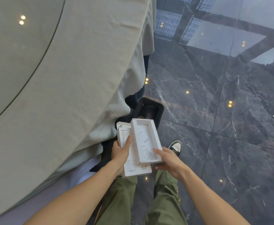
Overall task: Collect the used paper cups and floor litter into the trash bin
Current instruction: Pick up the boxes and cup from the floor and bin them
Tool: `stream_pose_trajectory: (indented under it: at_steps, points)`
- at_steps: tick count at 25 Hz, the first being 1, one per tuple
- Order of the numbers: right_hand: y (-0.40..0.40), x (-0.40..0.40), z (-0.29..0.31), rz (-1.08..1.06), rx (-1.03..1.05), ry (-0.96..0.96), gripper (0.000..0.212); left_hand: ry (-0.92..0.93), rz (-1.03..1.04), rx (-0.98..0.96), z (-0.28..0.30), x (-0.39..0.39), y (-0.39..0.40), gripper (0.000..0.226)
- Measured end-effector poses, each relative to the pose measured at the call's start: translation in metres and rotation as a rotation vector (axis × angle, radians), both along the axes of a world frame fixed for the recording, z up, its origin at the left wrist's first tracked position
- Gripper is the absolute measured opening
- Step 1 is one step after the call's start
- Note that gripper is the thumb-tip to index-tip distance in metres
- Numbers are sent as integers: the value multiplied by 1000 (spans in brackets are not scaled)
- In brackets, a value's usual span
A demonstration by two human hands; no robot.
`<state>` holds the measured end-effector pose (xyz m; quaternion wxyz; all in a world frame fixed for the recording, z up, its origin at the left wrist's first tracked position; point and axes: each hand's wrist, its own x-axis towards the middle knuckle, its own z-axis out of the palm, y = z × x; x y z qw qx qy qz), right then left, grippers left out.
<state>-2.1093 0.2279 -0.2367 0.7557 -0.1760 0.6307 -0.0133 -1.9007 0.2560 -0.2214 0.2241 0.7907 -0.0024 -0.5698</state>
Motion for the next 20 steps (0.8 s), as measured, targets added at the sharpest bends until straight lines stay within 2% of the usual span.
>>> stream_pose_trajectory:
  at_steps: [3, 6, 9, 13, 15, 17, 20]
  points:
    - [-11, 5, -19, -120, -79, 232, 36, -17, -6, 31, -10, 10, 7, 45]
    - [-30, 22, -46, -4, -177, 473, 47, -18, 8, 74, -20, 23, 8, 35]
    - [-51, 42, -70, 107, -209, 489, 52, -13, -43, 68, -25, 32, 1, 26]
    - [-71, 65, -93, 187, -181, 475, 64, 36, -66, 38, -29, 37, -9, 28]
    - [-73, 71, -92, 190, -181, 501, 58, 56, -55, 33, -32, 36, -13, 29]
    - [-67, 70, -79, 185, -168, 419, 50, 61, -26, 37, -35, 33, -16, 31]
    - [-54, 60, -43, 185, 93, -15, 43, 95, 50, 55, -36, 27, -23, 32]
